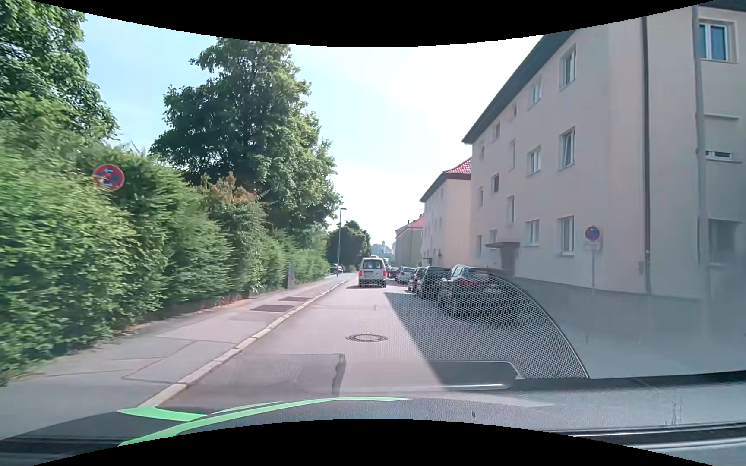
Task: Follow the waypoints while adhering to traffic rules and regulations
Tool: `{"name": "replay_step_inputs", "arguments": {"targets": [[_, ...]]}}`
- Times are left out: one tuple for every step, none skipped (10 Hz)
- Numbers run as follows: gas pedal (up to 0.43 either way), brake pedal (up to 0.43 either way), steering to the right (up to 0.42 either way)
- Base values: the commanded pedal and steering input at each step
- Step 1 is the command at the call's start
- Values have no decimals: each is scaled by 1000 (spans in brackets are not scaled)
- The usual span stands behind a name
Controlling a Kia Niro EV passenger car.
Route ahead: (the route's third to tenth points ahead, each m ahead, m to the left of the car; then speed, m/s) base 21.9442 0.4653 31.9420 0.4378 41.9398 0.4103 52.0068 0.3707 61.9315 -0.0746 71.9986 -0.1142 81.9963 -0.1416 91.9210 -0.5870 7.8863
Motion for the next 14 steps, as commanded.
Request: {"name": "replay_step_inputs", "arguments": {"targets": [[59,0,4],[59,0,4],[59,0,3],[59,0,2],[59,0,2],[59,0,1],[59,0,1],[59,0,0],[59,0,0],[59,0,-1],[59,0,0],[59,0,0],[59,0,0],[59,0,-1]]}}
